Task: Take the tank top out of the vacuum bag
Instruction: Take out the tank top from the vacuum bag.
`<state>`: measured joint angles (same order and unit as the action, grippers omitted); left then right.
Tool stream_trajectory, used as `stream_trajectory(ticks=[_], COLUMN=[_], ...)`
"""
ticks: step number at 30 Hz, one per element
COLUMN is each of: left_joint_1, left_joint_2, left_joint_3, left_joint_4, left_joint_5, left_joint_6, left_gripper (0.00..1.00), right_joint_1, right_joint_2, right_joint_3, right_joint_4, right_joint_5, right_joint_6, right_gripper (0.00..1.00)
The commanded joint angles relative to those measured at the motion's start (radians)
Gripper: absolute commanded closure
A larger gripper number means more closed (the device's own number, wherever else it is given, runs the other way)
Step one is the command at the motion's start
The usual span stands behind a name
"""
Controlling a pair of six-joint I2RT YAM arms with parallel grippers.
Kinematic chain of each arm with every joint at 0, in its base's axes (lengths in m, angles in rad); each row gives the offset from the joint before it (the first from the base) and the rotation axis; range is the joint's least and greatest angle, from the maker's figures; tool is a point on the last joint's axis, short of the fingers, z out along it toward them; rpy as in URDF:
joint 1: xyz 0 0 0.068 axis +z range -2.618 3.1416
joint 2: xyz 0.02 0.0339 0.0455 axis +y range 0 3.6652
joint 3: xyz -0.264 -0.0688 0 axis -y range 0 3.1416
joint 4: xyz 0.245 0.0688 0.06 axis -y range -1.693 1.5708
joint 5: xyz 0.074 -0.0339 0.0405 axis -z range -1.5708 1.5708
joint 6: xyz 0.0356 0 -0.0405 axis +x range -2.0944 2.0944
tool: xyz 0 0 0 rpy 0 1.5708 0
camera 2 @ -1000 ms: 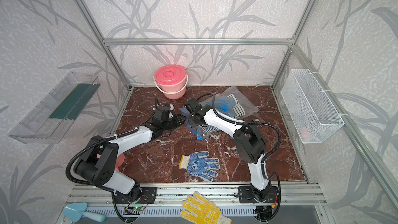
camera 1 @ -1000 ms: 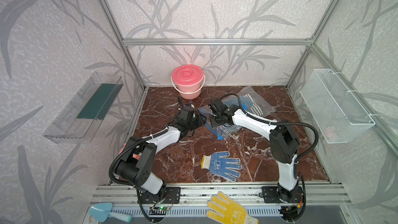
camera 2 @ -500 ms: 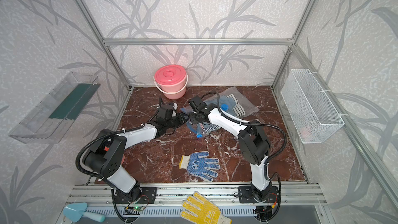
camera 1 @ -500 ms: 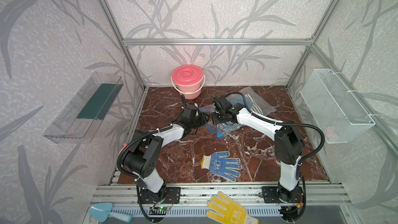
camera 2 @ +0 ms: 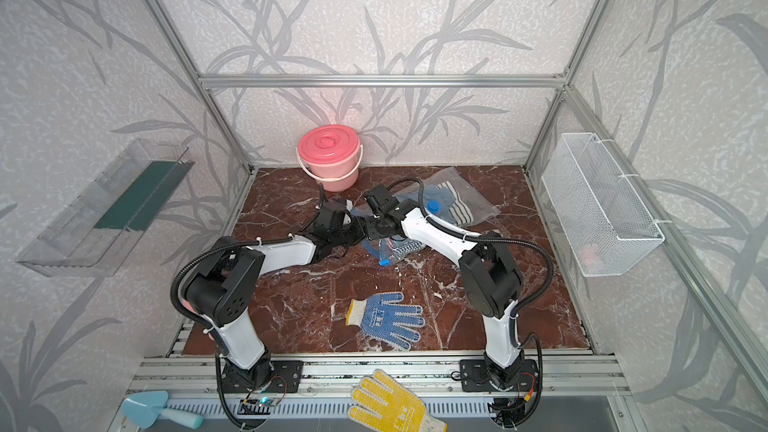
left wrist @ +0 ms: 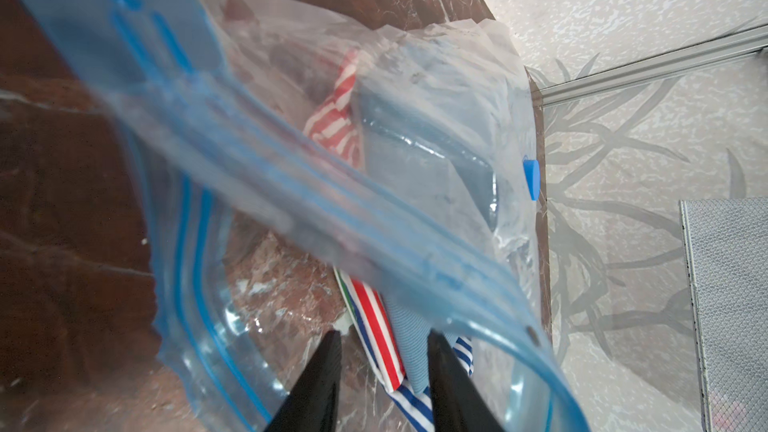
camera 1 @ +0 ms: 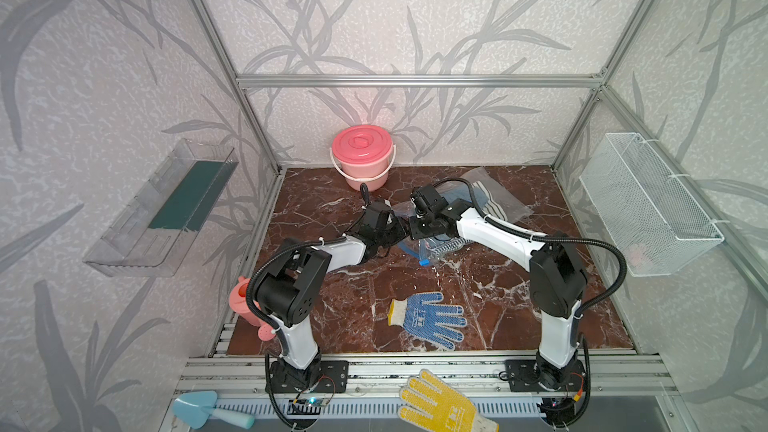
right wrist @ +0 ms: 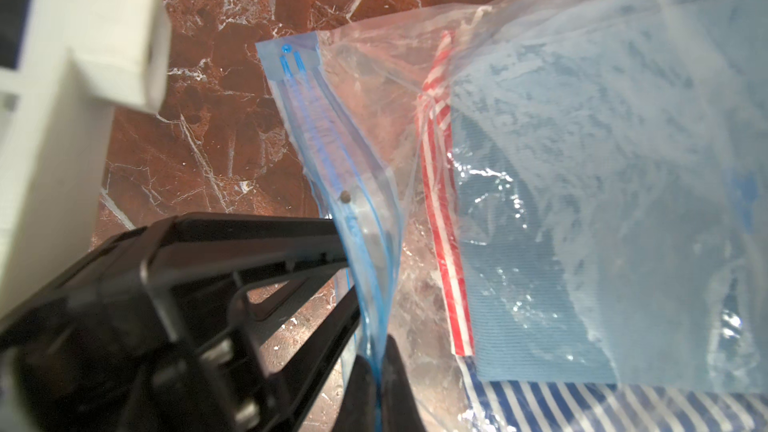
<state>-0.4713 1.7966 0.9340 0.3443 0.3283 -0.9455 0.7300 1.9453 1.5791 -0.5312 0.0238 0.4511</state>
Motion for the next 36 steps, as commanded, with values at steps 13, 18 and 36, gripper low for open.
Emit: stream_trajectory(ticks=[13, 18, 36], left_joint_1=[-0.006, -0.006, -0.008], left_joint_2=[0.110, 0.134, 0.240], left_joint_3=[0.051, 0.079, 0.173], left_joint_4=[0.151, 0.163, 0.184], left_joint_5=[0.008, 0.008, 0.034], left_joint_6=[-0.071, -0.076, -0.090], left_gripper=[0.68, 0.68, 0.69], right_joint_1=[-0.041, -0.046, -0.073], right_joint_2=[-0.099, -0.107, -0.110], right_joint_3=[-0.024, -0.033, -0.064], right_joint_4=[0.035, 0.044, 0.069], right_joint_5=[-0.070, -0.073, -0.101], right_joint_6=[0.055, 0.057, 0.092], right_gripper=[1.00, 1.00, 1.00])
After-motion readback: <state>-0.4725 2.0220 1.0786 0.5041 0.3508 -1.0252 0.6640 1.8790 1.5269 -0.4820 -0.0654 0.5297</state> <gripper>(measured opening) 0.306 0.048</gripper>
